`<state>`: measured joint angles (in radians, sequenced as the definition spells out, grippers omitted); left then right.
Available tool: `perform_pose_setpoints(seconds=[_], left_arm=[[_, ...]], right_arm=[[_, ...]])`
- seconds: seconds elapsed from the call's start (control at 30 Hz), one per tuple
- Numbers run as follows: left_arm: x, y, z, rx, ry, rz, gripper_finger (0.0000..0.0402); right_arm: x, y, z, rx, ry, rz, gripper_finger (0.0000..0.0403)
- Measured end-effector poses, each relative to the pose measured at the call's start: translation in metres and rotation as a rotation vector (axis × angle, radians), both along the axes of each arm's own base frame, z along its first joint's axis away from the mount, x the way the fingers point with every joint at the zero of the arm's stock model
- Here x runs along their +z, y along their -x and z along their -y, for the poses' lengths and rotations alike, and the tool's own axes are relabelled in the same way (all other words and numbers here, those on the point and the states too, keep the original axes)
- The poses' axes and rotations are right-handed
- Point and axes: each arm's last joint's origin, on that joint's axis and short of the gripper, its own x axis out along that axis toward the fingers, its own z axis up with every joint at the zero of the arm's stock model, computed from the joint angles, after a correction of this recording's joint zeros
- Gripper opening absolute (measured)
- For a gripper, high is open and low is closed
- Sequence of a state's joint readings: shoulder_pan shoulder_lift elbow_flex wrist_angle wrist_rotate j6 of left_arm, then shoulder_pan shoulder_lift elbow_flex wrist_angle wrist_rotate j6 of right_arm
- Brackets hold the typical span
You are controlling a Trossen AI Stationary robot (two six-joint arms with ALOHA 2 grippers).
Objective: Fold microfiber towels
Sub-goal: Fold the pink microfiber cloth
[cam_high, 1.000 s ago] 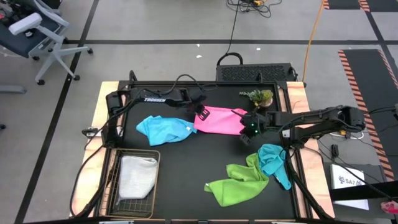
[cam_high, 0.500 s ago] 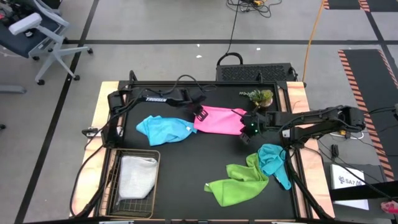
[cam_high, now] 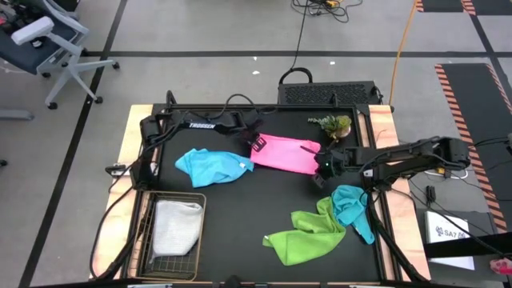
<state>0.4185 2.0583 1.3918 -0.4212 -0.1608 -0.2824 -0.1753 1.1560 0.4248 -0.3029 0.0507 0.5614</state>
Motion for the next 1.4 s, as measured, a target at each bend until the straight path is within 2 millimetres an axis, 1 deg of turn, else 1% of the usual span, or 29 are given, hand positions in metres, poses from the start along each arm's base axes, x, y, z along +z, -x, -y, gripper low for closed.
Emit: perform_pose_setpoints(seconds=[0.1,0.17,0.27,0.37,0.47,0.57,0.67,0.73,0.83,0.93,1.03,1.13,1.2,1.4], left_arm=[[0.000,0.001,-0.002,0.005,-0.001,0.002,0.0102],[0.000,0.001,-0.003,0.006,0.000,0.006,0.0102],[0.000,0.000,-0.002,0.010,0.005,0.008,0.0101],[0.006,0.001,0.003,-0.006,0.029,0.022,0.0101],[0.023,0.001,0.011,-0.019,0.017,0.046,0.0101],[0.045,0.005,0.021,-0.017,0.010,0.083,0.0101],[0.066,0.009,0.037,-0.043,0.001,0.097,0.0101],[0.073,0.009,0.054,-0.145,-0.030,0.059,0.0101],[0.074,0.008,0.087,-0.431,-0.098,-0.072,0.0101],[0.072,0.005,0.119,-0.691,-0.192,-0.177,0.0101],[0.072,0.004,0.145,-0.839,-0.285,-0.241,0.0101],[0.072,0.002,0.158,-0.885,-0.354,-0.269,0.0101],[0.072,0.002,0.162,-0.894,-0.370,-0.276,0.0102],[0.072,0.002,0.165,-0.932,-0.336,-0.262,0.0102]], right_arm=[[-0.004,0.003,-0.003,0.000,-0.070,0.002,0.0000],[-0.003,0.002,-0.006,0.020,-0.083,0.009,0.0000],[0.004,0.000,-0.008,0.044,-0.082,0.031,0.0000],[0.019,-0.006,-0.009,0.061,-0.072,0.092,0.0000],[0.034,-0.008,-0.012,0.084,-0.060,0.140,0.0000],[0.054,-0.012,-0.011,0.108,-0.019,0.229,0.0000],[0.072,-0.014,-0.010,0.130,0.032,0.296,0.0000],[0.083,-0.016,-0.010,0.149,0.055,0.333,0.0000],[0.094,-0.016,-0.010,0.193,0.093,0.372,0.0000],[0.098,-0.014,-0.010,0.217,0.114,0.386,0.0000],[0.100,-0.013,-0.010,0.219,0.117,0.393,0.0000],[0.100,-0.013,-0.010,0.219,0.118,0.398,0.0003],[0.100,-0.013,-0.010,0.222,0.115,0.398,0.0012],[0.100,-0.013,-0.011,0.222,0.110,0.401,0.0062]])
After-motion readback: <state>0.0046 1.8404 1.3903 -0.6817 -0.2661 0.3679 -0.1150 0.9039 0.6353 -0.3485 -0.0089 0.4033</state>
